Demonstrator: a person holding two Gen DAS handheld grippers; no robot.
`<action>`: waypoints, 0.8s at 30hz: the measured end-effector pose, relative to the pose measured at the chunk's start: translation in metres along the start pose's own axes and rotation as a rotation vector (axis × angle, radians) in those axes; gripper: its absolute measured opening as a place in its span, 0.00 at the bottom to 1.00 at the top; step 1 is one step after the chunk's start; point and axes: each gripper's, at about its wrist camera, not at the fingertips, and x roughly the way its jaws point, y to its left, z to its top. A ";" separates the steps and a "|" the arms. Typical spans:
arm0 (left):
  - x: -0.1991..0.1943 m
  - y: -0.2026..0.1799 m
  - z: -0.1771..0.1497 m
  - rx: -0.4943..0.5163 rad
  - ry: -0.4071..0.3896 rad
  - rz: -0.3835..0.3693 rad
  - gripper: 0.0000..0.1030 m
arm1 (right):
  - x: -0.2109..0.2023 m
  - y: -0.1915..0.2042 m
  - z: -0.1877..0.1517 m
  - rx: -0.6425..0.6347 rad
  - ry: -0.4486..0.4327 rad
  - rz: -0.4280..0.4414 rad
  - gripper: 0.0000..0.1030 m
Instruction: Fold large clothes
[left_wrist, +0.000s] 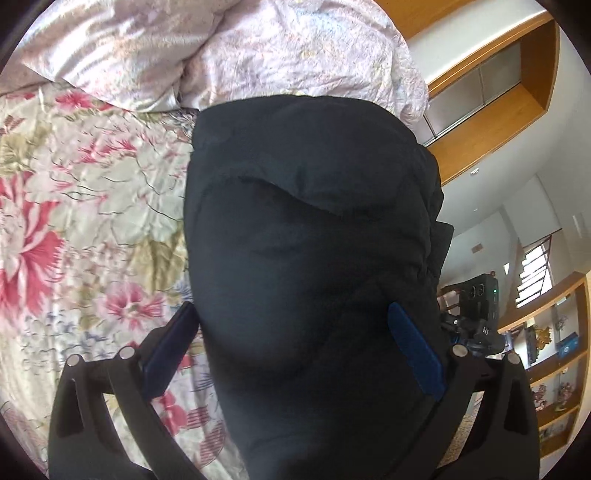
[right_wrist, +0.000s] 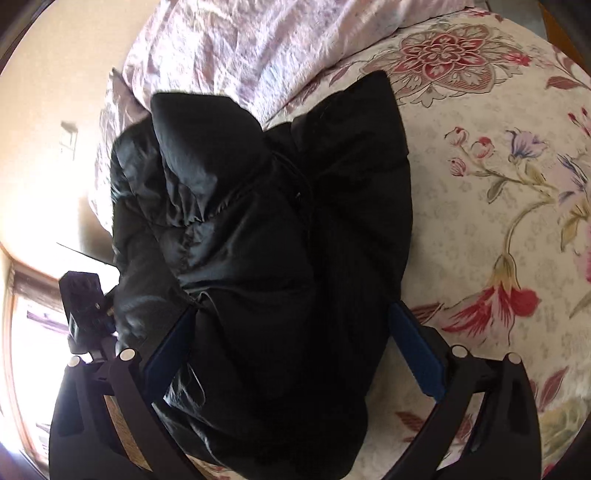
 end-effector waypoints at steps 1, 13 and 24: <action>0.003 -0.001 0.000 -0.003 0.003 -0.005 0.98 | 0.003 -0.002 0.001 0.006 0.010 0.021 0.99; 0.036 0.012 0.011 -0.105 0.020 -0.106 0.98 | 0.047 0.025 0.015 -0.058 0.091 0.198 0.99; -0.032 0.018 0.005 -0.050 -0.130 -0.089 0.70 | 0.073 0.071 0.019 -0.123 0.059 0.293 0.58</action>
